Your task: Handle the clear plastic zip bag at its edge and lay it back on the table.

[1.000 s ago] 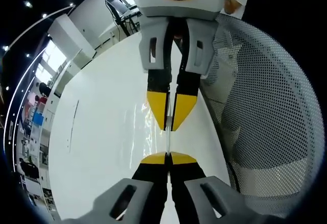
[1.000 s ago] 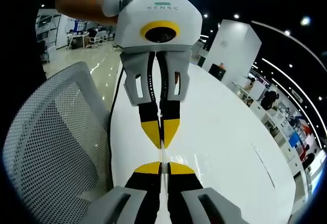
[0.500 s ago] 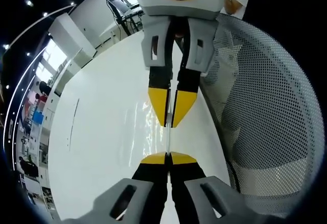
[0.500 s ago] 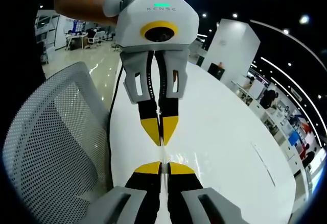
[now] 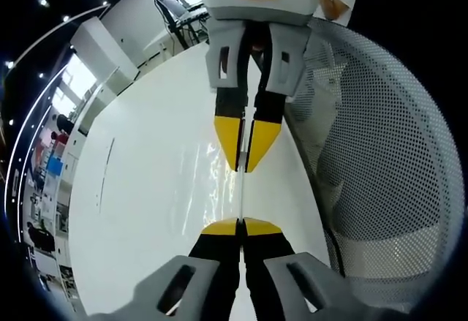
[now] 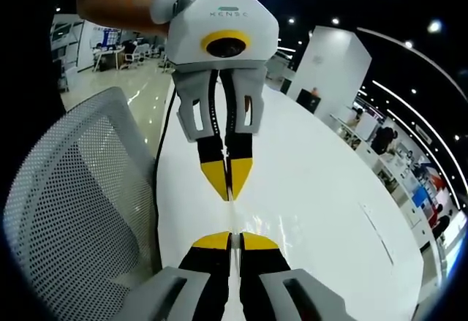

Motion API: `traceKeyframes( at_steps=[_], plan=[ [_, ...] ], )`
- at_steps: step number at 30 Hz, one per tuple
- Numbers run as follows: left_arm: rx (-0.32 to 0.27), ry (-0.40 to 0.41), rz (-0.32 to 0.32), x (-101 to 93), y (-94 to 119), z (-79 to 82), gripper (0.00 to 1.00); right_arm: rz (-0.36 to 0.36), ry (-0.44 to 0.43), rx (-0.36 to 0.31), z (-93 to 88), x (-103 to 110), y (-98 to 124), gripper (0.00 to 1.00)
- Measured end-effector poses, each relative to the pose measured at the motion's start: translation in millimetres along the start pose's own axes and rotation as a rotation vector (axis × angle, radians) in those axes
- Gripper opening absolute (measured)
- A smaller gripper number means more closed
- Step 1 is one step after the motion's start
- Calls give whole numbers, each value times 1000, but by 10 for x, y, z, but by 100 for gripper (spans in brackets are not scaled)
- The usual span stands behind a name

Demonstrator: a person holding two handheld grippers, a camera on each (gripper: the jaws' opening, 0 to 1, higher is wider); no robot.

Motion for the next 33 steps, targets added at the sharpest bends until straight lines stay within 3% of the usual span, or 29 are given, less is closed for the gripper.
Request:
traceKeyframes(
  at_steps=[33],
  plan=[
    [13, 23, -2, -15, 32, -101, 0, -14, -13, 20, -98, -22, 56, 0]
  ],
)
Point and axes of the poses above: the point that each gripper's makers call its tool centre point, and the gripper's own axes: y roughly backward along the fingers, x roughly to its left, z roughly out of its top, the point moved 1 cm from there along y, roughly backward along the fingers, and after that the axes turned 9 degrees about -z, right-handed, at the moved point
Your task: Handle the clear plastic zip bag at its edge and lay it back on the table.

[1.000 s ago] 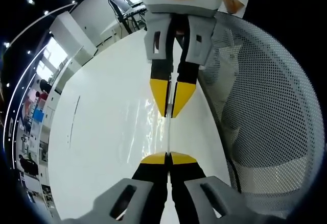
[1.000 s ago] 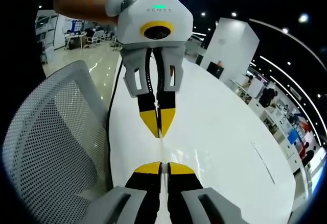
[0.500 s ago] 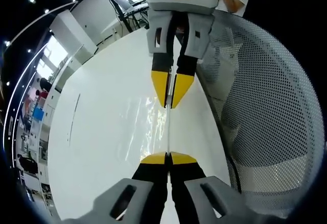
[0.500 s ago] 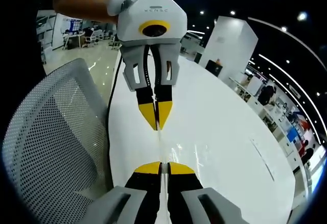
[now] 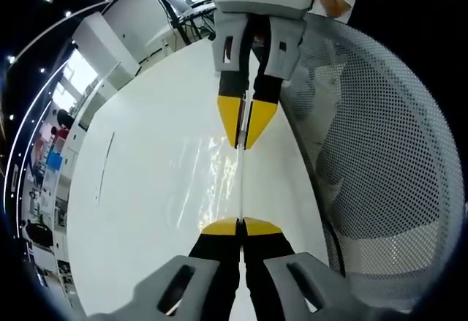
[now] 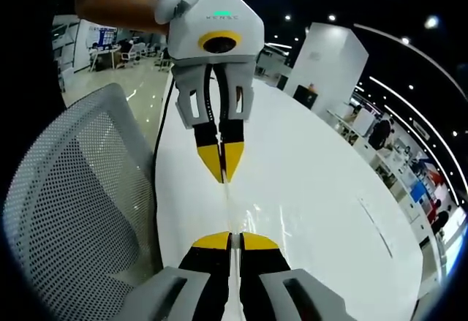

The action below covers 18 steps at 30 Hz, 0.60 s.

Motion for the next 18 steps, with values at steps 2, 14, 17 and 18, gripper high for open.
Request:
traceKeyframes(
  at_steps=[2, 14, 17, 18],
  plan=[
    [0, 1, -1, -3, 4, -3, 0, 0, -2, 0, -4, 1, 2, 0],
    [3, 9, -2, -10, 17, -30, 0, 1, -4, 1, -16, -2, 8, 0],
    [4, 13, -4, -17, 16, -42, 0, 1, -6, 1, -23, -3, 10, 0],
    [4, 13, -4, -18, 13, -47, 0, 1, -6, 2, -26, -3, 11, 0]
  ],
)
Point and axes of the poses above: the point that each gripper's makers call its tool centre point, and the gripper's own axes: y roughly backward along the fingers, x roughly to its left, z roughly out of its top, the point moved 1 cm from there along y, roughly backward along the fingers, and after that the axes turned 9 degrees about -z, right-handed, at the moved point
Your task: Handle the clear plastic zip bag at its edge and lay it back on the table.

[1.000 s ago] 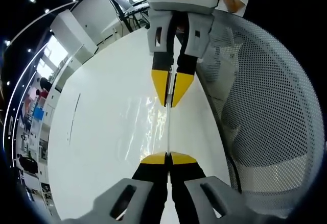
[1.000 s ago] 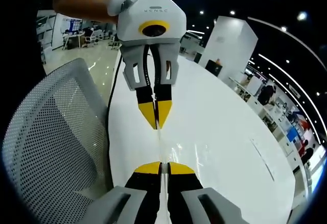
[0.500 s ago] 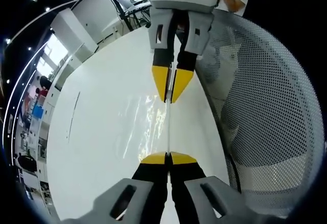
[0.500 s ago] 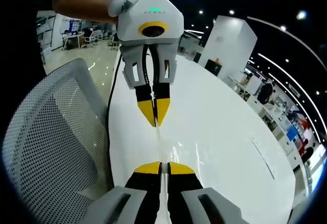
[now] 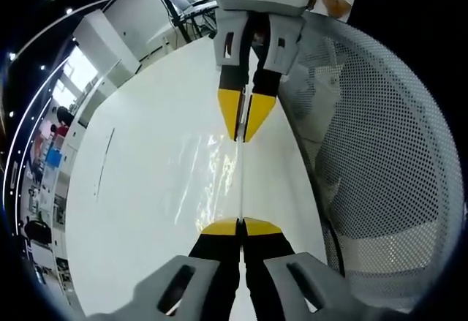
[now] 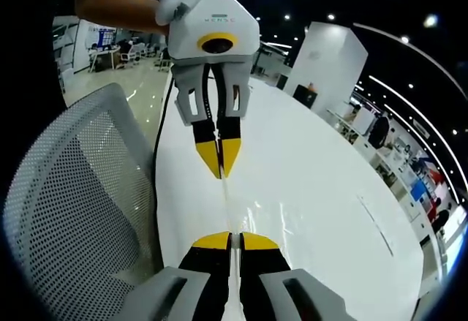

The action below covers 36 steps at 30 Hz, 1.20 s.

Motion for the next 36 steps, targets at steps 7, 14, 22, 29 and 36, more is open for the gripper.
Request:
traceKeyframes(
  at_steps=[7, 14, 22, 29, 36],
  plan=[
    [3, 4, -1, -5, -6, -27, 0, 1, -1, 5, -21, 11, 11, 0],
    [4, 8, -1, -13, -2, -52, 0, 0, -1, 10, -38, 10, 25, 0],
    [5, 17, 4, -10, 15, -78, 0, -3, -4, 15, -55, -1, 28, 0],
    [9, 27, 9, 2, 25, -124, 0, -6, -7, 21, -85, -17, 37, 0],
    [11, 33, 11, 5, 35, -146, 0, -10, -10, 23, -108, -37, 46, 0]
  ],
)
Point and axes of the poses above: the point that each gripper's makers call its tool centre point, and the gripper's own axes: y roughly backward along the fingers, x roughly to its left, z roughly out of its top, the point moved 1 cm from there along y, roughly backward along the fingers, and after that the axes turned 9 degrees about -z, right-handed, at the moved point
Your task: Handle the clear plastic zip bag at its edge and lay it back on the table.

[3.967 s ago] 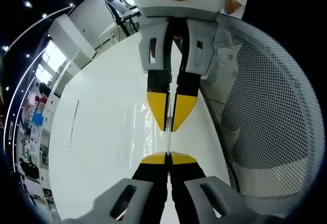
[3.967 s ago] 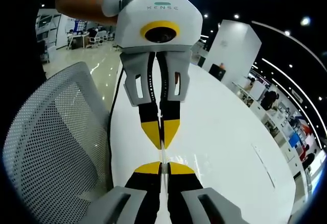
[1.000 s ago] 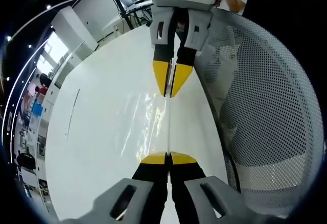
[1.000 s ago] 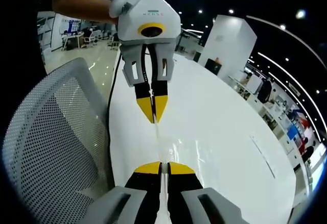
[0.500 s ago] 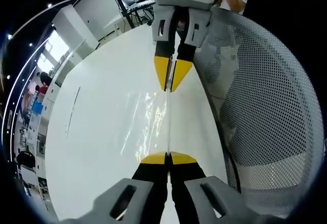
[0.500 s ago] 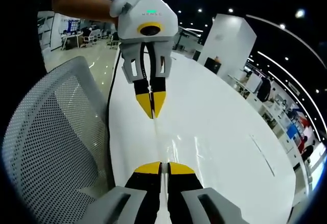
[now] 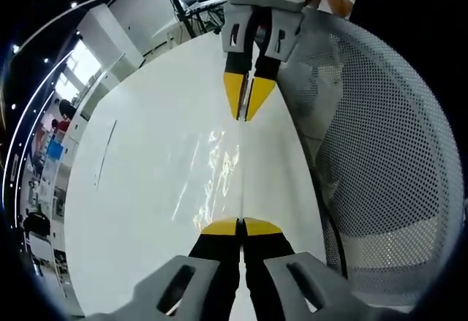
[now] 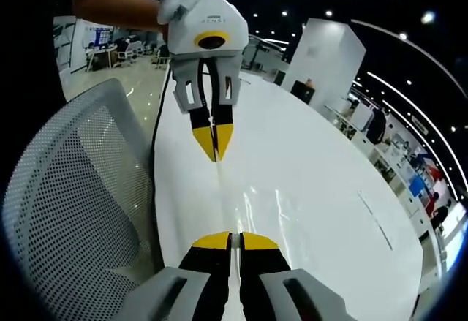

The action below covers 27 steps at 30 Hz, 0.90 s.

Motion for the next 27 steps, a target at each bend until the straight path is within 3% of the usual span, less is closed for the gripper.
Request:
traceKeyframes(
  at_steps=[27],
  plan=[
    [7, 17, 8, 5, 48, -52, 0, -27, -19, 6, -70, -80, 42, 0]
  ],
)
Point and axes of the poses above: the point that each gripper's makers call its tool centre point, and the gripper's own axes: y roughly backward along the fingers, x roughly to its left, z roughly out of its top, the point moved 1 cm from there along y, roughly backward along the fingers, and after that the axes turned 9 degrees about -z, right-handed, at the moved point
